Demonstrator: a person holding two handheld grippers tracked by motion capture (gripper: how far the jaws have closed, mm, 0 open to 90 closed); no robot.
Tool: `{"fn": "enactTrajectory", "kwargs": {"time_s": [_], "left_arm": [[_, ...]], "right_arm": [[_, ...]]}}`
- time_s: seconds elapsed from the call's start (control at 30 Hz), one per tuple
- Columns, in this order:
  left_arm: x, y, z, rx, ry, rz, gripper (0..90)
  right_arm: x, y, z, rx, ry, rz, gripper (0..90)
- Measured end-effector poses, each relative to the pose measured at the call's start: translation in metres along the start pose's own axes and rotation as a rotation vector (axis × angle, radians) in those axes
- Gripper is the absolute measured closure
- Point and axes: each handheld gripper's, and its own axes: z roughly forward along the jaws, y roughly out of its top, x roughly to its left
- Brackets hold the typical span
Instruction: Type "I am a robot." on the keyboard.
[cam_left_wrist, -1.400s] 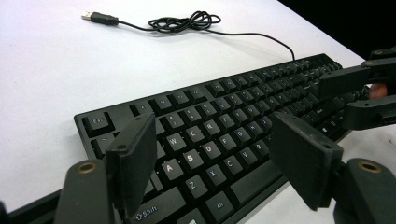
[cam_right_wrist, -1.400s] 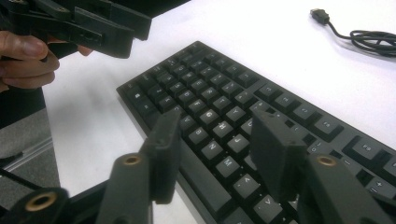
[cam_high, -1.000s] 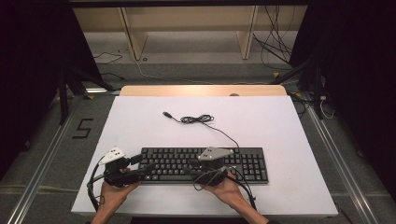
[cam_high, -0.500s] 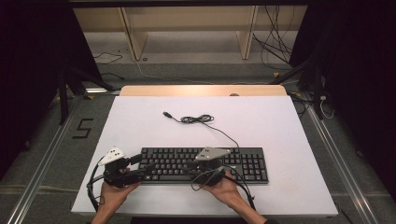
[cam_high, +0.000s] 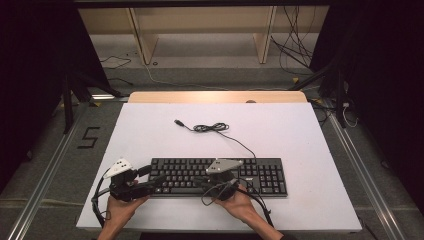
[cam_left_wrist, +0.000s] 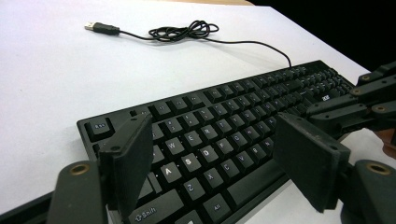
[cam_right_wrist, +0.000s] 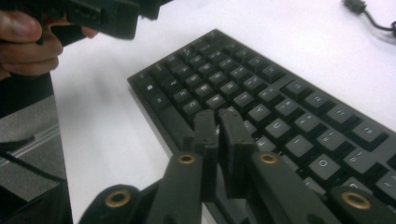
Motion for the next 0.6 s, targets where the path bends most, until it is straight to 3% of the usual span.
{"fn": "enactTrajectory", "kwargs": {"time_s": [0.6], "left_arm": [[0.0,0.0,-0.001,-0.004,0.002,-0.001,28.3]], "right_arm": [[0.001,-0.008,0.019,0.111,-0.002,-0.018,90.0]]}}
